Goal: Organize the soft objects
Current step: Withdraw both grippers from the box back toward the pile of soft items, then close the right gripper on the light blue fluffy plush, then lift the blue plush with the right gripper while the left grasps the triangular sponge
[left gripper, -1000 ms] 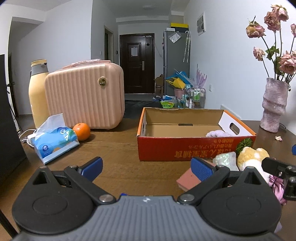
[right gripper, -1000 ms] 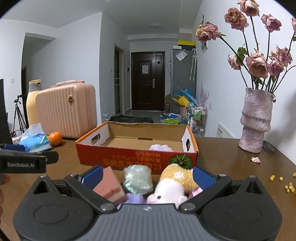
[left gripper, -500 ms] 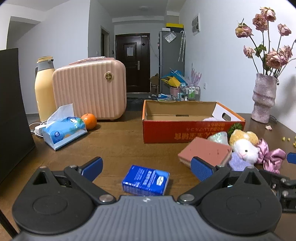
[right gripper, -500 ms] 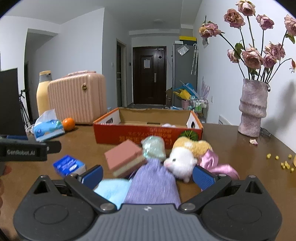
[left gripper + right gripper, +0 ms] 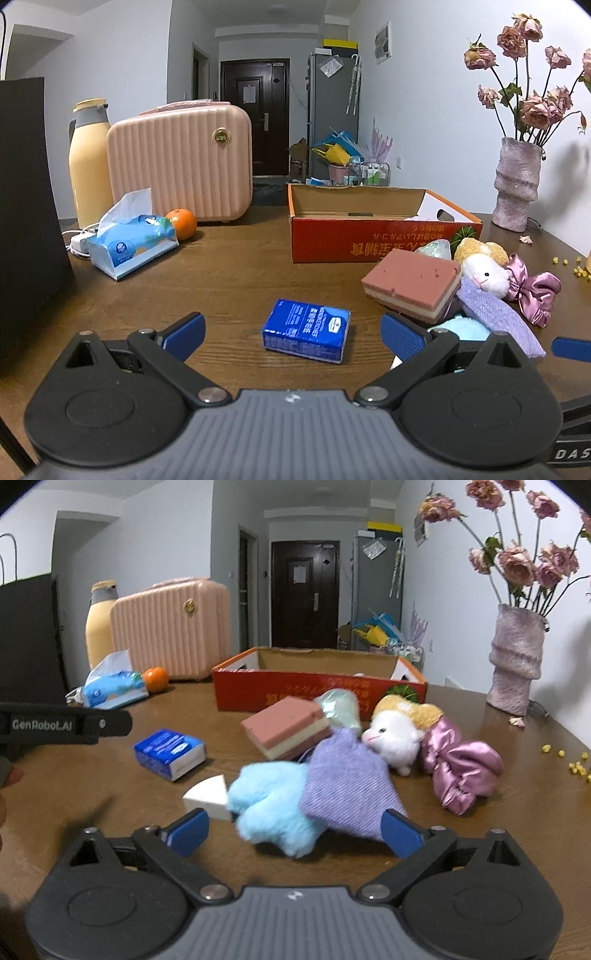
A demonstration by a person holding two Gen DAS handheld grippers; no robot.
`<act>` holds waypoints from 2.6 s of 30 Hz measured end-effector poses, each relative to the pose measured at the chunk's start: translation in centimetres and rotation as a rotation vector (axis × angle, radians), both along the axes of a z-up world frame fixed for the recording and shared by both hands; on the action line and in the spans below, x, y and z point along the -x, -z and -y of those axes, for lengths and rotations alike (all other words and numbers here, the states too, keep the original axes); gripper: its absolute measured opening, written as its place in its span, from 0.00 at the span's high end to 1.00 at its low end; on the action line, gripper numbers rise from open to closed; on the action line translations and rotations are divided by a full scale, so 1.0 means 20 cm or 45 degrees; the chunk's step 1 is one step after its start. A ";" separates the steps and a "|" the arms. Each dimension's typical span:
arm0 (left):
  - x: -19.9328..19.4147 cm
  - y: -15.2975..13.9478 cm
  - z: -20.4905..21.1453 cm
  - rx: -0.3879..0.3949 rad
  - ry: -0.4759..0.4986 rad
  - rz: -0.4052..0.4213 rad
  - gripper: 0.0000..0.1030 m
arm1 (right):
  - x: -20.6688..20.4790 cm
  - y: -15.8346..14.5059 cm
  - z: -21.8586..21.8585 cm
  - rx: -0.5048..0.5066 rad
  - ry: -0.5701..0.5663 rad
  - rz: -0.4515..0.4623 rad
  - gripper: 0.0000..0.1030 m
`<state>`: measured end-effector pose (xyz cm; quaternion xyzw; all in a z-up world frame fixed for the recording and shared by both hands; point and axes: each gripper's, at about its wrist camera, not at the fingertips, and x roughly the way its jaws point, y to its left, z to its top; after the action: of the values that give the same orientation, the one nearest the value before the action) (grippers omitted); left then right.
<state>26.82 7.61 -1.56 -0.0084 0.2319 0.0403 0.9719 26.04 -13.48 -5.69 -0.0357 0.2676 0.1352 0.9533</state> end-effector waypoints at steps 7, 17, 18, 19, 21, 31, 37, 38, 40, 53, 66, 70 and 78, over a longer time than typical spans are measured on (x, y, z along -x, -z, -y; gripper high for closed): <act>0.02 0.02 -0.07 0.010 -0.004 -0.023 0.00 | -0.06 0.04 -0.08 0.020 -0.014 -0.084 0.21; 0.02 0.02 -0.14 0.052 -0.022 -0.038 0.00 | -0.22 0.05 -0.08 -0.043 0.048 -0.130 0.21; 0.02 0.02 -0.14 0.053 -0.022 -0.038 0.00 | -0.23 0.05 -0.08 -0.045 0.051 -0.133 0.21; 0.02 0.02 -0.14 0.052 -0.021 -0.039 0.00 | -0.25 0.05 -0.08 -0.048 0.055 -0.137 0.21; 0.03 0.02 -0.13 0.051 -0.020 -0.040 0.00 | -0.27 0.05 -0.09 -0.059 0.060 -0.150 0.21; 0.01 0.04 -0.13 0.052 -0.022 -0.069 0.00 | -0.37 0.09 -0.11 -0.099 0.057 -0.192 0.21; 0.00 0.05 -0.12 0.048 -0.032 -0.082 0.00 | -0.38 0.10 -0.11 -0.124 0.026 -0.180 0.33; 0.00 0.05 -0.12 0.047 -0.035 -0.085 0.00 | -0.38 0.09 -0.11 -0.131 0.020 -0.179 0.34; 0.00 0.05 -0.12 0.044 -0.040 -0.089 0.00 | -0.37 0.09 -0.10 -0.142 0.010 -0.171 0.35; -0.02 0.07 -0.11 0.025 -0.076 -0.095 0.00 | -0.29 0.01 -0.10 -0.197 -0.061 -0.062 0.36; -0.05 0.09 0.01 0.001 -0.036 -0.117 0.00 | -0.19 -0.15 -0.02 -0.238 -0.098 0.094 0.36; -0.06 0.10 0.08 -0.009 -0.010 -0.131 0.00 | -0.18 -0.20 0.07 -0.240 -0.072 0.148 0.36; -0.10 0.14 0.22 -0.027 0.038 -0.170 0.00 | -0.21 -0.19 0.24 -0.247 -0.011 0.156 0.36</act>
<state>28.83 3.22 -4.27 0.0080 0.2959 0.0288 0.9548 30.29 -18.33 -1.95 0.0473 0.1942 0.1622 0.9663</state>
